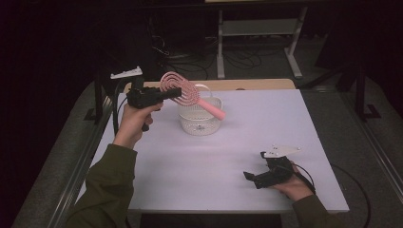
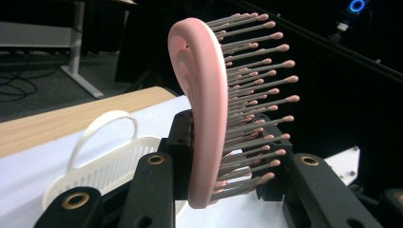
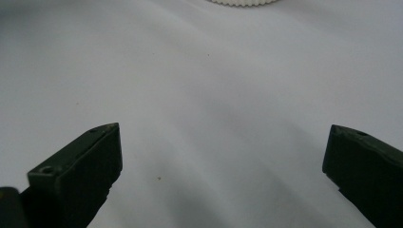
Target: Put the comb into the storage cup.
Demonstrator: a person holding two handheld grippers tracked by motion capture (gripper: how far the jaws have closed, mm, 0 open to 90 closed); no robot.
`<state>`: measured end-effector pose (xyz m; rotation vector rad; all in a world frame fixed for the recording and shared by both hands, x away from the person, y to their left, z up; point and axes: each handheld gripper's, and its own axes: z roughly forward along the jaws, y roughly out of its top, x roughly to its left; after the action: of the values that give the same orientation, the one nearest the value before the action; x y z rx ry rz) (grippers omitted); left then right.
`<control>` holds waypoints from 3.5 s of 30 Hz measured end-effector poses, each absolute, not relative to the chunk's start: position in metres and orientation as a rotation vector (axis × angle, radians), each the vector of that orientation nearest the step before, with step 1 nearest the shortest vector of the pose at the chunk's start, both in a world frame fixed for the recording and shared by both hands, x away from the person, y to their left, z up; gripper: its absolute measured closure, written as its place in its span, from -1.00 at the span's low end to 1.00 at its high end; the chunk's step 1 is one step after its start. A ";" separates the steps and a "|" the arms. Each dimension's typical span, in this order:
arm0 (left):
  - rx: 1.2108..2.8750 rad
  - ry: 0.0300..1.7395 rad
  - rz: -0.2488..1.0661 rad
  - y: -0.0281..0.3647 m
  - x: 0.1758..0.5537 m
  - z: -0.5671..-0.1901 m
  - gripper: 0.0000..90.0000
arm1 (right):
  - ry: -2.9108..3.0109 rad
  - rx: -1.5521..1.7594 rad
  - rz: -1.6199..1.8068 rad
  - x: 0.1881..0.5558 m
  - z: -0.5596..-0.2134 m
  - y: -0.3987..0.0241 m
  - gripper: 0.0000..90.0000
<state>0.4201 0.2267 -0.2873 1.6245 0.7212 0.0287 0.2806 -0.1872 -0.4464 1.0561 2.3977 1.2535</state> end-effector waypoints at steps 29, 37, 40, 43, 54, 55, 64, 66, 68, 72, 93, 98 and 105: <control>1.619 0.847 0.091 0.231 0.449 -0.306 0.46 | 2.396 1.053 1.257 0.281 -0.446 -0.188 -1.00; 1.632 0.873 0.106 0.223 0.454 -0.313 0.46 | 2.396 1.052 1.258 0.281 -0.446 -0.188 -1.00; 1.642 0.881 0.113 0.220 0.456 -0.316 0.46 | 2.395 1.052 1.258 0.281 -0.446 -0.188 -1.00; 1.650 0.891 0.116 0.217 0.458 -0.320 0.46 | 2.395 1.052 1.260 0.280 -0.446 -0.188 -1.00; 1.660 0.937 0.097 0.214 0.461 -0.339 0.46 | 2.396 1.051 1.260 0.280 -0.446 -0.189 -1.00; 1.661 0.939 0.098 0.214 0.462 -0.341 0.46 | 2.396 1.050 1.260 0.280 -0.446 -0.189 -1.00; 1.663 0.957 0.089 0.212 0.462 -0.348 0.46 | 2.397 1.049 1.258 0.280 -0.446 -0.189 -1.00; 1.665 0.961 0.087 0.211 0.462 -0.350 0.46 | 2.398 1.048 1.258 0.280 -0.446 -0.189 -1.00; 1.669 0.960 0.086 0.210 0.463 -0.351 0.46 | 2.398 1.049 1.257 0.280 -0.446 -0.189 -1.00; 1.671 0.964 0.079 0.208 0.463 -0.354 0.46 | 2.398 1.049 1.257 0.280 -0.446 -0.189 -1.00; 1.698 0.974 0.102 0.204 0.463 -0.360 0.46 | 2.402 1.045 1.246 0.280 -0.447 -0.188 -1.00; 1.705 0.973 0.112 0.204 0.462 -0.360 0.45 | 2.402 1.045 1.245 0.280 -0.447 -0.188 -1.00; 1.711 0.978 0.114 0.207 0.464 -0.362 0.43 | 2.401 1.045 1.243 0.280 -0.446 -0.188 -1.00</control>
<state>0.4636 0.2073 -0.3624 1.7110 0.9784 0.1136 0.2801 -0.1884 -0.4465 1.0446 2.4011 1.2427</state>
